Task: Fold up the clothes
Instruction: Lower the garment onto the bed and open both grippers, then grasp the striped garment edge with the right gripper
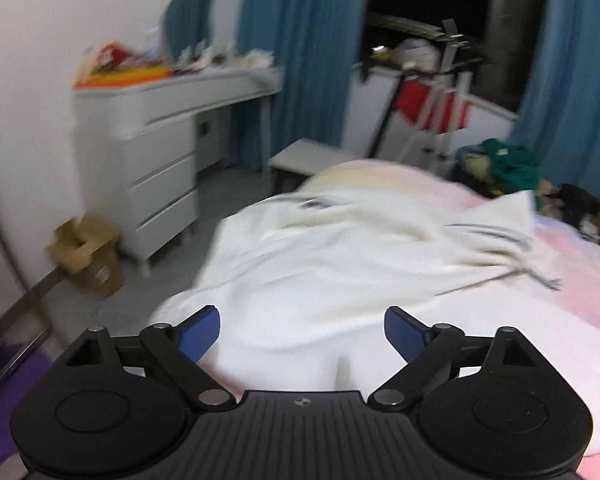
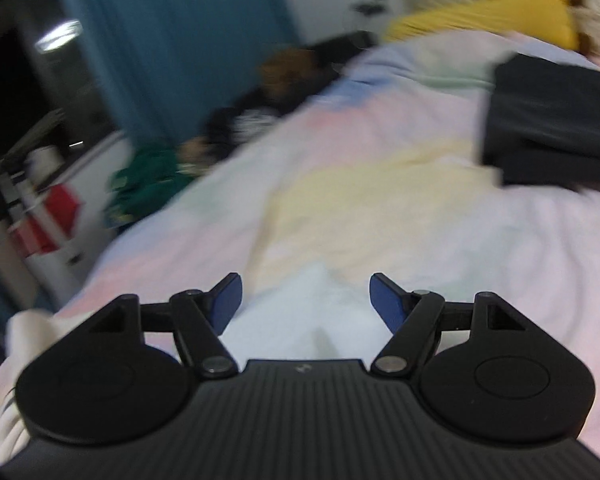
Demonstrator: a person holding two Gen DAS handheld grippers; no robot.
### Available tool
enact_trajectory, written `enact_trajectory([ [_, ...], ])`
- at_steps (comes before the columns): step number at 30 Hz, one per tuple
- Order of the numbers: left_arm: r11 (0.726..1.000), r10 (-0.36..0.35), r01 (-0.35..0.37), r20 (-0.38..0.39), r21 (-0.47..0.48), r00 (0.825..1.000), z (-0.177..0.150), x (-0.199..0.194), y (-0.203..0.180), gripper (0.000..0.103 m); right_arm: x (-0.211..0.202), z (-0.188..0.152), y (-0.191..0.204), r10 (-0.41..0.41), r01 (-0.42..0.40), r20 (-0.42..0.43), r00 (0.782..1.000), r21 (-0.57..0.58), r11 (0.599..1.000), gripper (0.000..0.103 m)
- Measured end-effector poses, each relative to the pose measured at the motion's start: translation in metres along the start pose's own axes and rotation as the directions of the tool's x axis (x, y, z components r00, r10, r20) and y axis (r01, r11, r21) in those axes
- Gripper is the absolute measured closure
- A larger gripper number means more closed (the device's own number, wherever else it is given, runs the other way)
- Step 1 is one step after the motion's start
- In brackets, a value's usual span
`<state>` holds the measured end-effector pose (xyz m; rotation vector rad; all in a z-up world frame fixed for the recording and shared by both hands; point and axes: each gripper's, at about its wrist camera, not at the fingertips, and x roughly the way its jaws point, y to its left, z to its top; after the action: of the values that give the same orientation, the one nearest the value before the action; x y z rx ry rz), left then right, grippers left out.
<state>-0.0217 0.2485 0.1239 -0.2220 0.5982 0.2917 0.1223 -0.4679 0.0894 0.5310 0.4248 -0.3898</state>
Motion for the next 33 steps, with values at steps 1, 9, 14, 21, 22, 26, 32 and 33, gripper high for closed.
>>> enact_trajectory([
  [1, 1.000, -0.029, 0.029, 0.007, 0.011, 1.000, 0.002, -0.002, -0.013, 0.011, -0.003, -0.003, 0.008, 0.034, -0.034, 0.000, 0.999, -0.024, 0.999, 0.030],
  [9, 0.978, -0.181, 0.175, 0.045, 0.112, 0.982, 0.003, 0.004, -0.126, 0.011, -0.018, -0.030, 0.066, 0.265, -0.273, -0.074, 0.961, -0.162, 0.948, 0.030],
  [14, 0.965, -0.223, 0.214, 0.046, 0.149, 0.974, -0.002, 0.020, -0.182, 0.011, -0.012, -0.043, 0.083, 0.341, -0.365, -0.148, 0.928, -0.194, 0.911, 0.030],
  [21, 0.957, -0.234, 0.222, 0.042, 0.189, 0.971, -0.017, 0.062, -0.232, 0.011, -0.005, -0.067, 0.101, 0.403, -0.465, -0.292, 0.868, -0.189, 0.865, 0.035],
  [22, 0.956, -0.234, 0.222, 0.043, 0.189, 0.971, -0.020, 0.068, -0.234, 0.011, -0.004, -0.072, 0.104, 0.407, -0.475, -0.310, 0.859, -0.189, 0.859, 0.036],
  [26, 0.957, -0.249, 0.243, 0.015, 0.160, 0.968, -0.032, 0.097, -0.236, 0.011, 0.019, -0.084, 0.126, 0.415, -0.503, -0.393, 0.820, -0.150, 0.851, 0.040],
  [32, 0.944, -0.304, 0.306, -0.030, 0.123, 0.952, -0.037, 0.133, -0.217, 0.011, 0.092, -0.114, 0.190, 0.415, -0.507, -0.470, 0.779, -0.083, 0.858, 0.040],
  [33, 0.944, -0.303, 0.304, -0.024, 0.126, 0.953, -0.039, 0.138, -0.211, 0.011, 0.107, -0.120, 0.203, 0.412, -0.504, -0.480, 0.775, -0.073, 0.861, 0.040],
])
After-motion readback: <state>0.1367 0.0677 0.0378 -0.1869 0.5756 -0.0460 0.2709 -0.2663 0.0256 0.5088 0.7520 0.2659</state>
